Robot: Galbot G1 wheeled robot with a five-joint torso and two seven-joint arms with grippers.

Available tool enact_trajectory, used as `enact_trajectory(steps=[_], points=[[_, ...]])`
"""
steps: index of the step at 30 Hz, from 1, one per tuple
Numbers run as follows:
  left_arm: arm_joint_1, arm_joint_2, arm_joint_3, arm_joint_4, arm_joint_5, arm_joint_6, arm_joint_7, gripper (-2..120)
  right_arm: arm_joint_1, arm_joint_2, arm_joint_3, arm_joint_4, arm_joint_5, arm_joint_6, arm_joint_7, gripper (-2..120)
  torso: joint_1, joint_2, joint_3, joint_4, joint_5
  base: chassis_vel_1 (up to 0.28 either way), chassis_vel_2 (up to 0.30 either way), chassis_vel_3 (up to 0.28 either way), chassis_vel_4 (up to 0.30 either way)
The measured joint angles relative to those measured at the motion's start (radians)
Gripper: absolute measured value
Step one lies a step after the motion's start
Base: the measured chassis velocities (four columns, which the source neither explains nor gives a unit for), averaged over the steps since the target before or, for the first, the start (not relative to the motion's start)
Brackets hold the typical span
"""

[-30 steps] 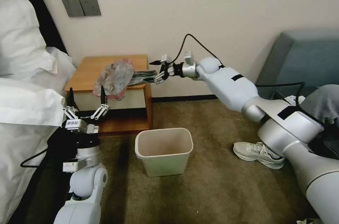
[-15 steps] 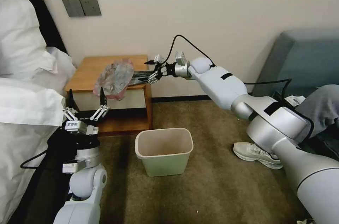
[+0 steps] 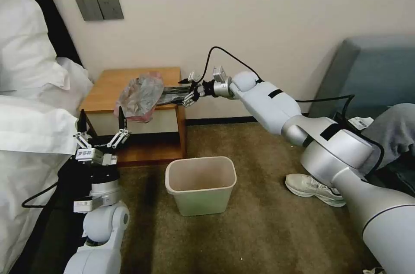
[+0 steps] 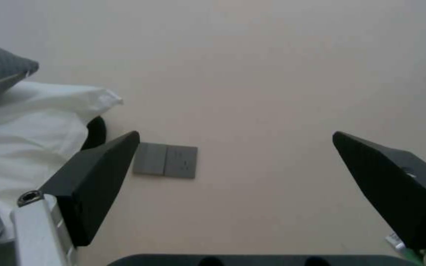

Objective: Pick up the garbage bag from the table and place it over the trash can.

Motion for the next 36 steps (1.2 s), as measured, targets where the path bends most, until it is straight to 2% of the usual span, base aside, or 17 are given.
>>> enact_trajectory(steps=[12, 16, 17, 19, 21, 23, 24, 26, 28, 30, 31, 34, 36], points=[[0.000, 0.000, -0.001, 0.010, 0.000, -0.008, -0.001, 98, 0.000, 0.010, -0.003, -0.022, -0.013, -0.002, 0.023, 100, 0.000, 0.000, 0.000, 0.0000, 0.0000, 0.000, 0.000, 0.000, 0.000], [-0.002, 0.000, -0.001, 0.014, 0.000, -0.011, -0.001, 98, 0.000, 0.010, -0.005, -0.025, -0.015, -0.002, 0.023, 84, 0.000, 0.000, 0.000, 0.0000, 0.0001, 0.000, 0.000, 0.000, 0.000], [-0.002, 0.000, -0.001, 0.014, 0.000, -0.011, -0.001, 98, 0.000, 0.010, -0.005, -0.025, -0.015, -0.002, 0.023, 84, 0.000, 0.000, 0.000, 0.0000, 0.0001, 0.000, 0.000, 0.000, 0.000], [-0.002, 0.000, -0.002, 0.015, 0.000, -0.012, -0.001, 97, 0.000, 0.010, -0.005, -0.026, -0.015, -0.003, 0.022, 72, 0.000, 0.000, 0.000, 0.0000, 0.0001, 0.000, 0.000, 0.000, 0.000], [-0.002, 0.000, -0.002, 0.016, 0.000, -0.013, -0.001, 97, 0.000, 0.010, -0.004, -0.026, -0.015, -0.003, 0.022, 70, 0.000, 0.000, 0.000, 0.0000, 0.0001, 0.000, 0.000, 0.000, 0.000], [-0.002, 0.000, -0.002, 0.018, 0.000, -0.014, -0.001, 97, 0.000, 0.009, -0.006, -0.025, -0.016, -0.003, 0.022, 57, 0.000, 0.000, 0.000, 0.0000, 0.0001, 0.000, 0.000, 0.000, 0.000], [-0.002, 0.000, -0.002, 0.018, 0.000, -0.014, -0.001, 97, 0.000, 0.009, -0.006, -0.025, -0.016, -0.003, 0.022, 57, 0.000, 0.000, 0.000, 0.0000, 0.0001, 0.000, 0.000, 0.000, 0.000], [-0.003, -0.001, -0.001, 0.021, 0.000, -0.016, -0.001, 97, 0.000, 0.006, -0.009, -0.021, -0.016, -0.003, 0.019, 45, 0.000, 0.000, 0.000, 0.0000, 0.0000, 0.000, 0.000, 0.000, 0.000], [-0.003, -0.001, -0.001, 0.023, 0.000, -0.017, -0.001, 97, 0.000, 0.005, -0.010, -0.020, -0.016, -0.003, 0.018, 42, 0.000, 0.000, 0.000, 0.0000, 0.0000, 0.000, 0.000, 0.000, 0.000], [-0.003, -0.002, -0.001, 0.024, 0.001, -0.018, -0.001, 97, 0.000, 0.004, -0.011, -0.018, -0.016, -0.003, 0.011, 30, 0.000, 0.000, 0.000, 0.0000, 0.0000, 0.000, 0.000, 0.000, 0.000], [-0.003, -0.002, -0.001, 0.024, 0.001, -0.018, -0.001, 97, 0.000, 0.004, -0.011, -0.018, -0.016, -0.003, 0.011, 30, 0.000, 0.000, 0.000, 0.0000, 0.0000, 0.000, 0.000, 0.000, 0.000], [-0.004, -0.003, -0.001, 0.028, 0.003, -0.018, -0.001, 97, 0.000, 0.000, -0.013, -0.010, -0.015, -0.003, 0.001, 16, 0.000, 0.000, 0.000, 0.0000, 0.0000, 0.000, 0.000, 0.000, 0.000], [-0.004, -0.004, -0.001, 0.028, 0.004, -0.018, -0.001, 96, 0.000, -0.001, -0.015, -0.008, -0.014, -0.003, -0.001, 13, 0.000, 0.000, 0.000, 0.0000, 0.0000, 0.000, 0.000, 0.000, 0.000]])
